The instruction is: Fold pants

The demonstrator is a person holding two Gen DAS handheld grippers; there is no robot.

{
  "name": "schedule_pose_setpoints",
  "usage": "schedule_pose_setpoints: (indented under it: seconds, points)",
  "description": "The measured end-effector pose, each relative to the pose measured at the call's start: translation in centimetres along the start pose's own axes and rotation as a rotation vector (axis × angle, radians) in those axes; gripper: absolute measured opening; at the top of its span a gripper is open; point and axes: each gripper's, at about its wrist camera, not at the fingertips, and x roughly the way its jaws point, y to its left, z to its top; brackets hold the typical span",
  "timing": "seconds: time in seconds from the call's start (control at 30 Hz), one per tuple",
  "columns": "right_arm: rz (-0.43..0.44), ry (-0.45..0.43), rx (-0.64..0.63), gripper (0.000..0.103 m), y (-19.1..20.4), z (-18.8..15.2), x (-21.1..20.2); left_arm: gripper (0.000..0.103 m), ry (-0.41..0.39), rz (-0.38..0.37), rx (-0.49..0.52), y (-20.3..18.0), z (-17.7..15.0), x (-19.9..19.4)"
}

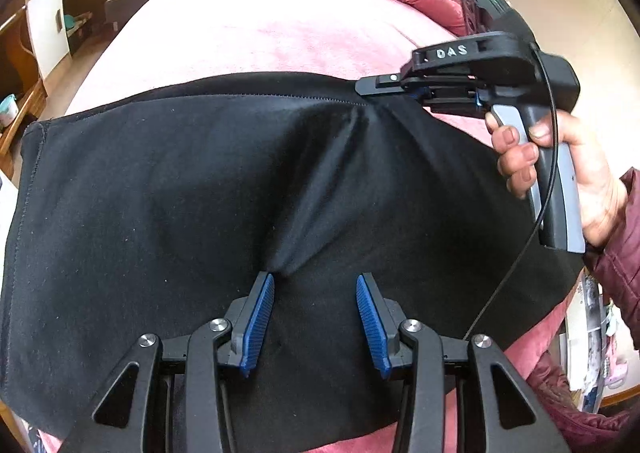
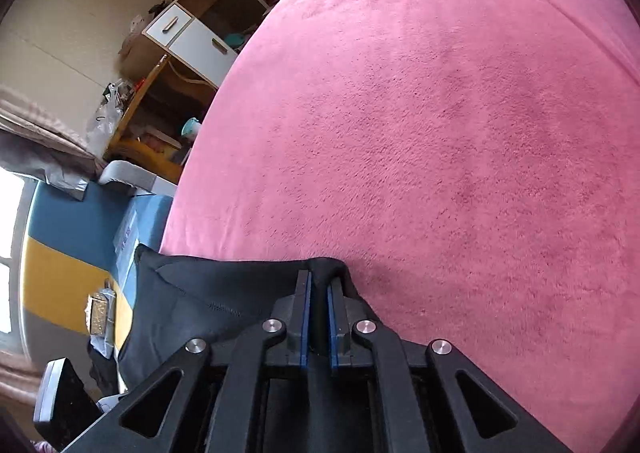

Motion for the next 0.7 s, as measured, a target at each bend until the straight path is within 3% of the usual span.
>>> schedule_pose_setpoints:
  seconds: [0.17,0.3,0.47,0.7]
  points:
    - [-0.006,-0.072,-0.002,0.022,0.5,-1.0,-4.2,0.044,-0.027,-0.008,-0.044,2.4,-0.1,-1.1]
    - [-0.022,-0.133,-0.021,0.023,0.4,-2.6,-8.8,0.044,-0.061,0.030,-0.076,4.7,-0.4,-2.9]
    - [-0.027,-0.090,-0.067,0.023,2.0,-7.2,-10.7,0.044,-0.108,0.091,-0.129,8.0,-0.7,-6.9]
    - [-0.048,0.002,-0.139,0.023,5.4,-15.2,-8.5,0.046,-0.172,0.233,-0.325,15.9,-3.9,-14.3]
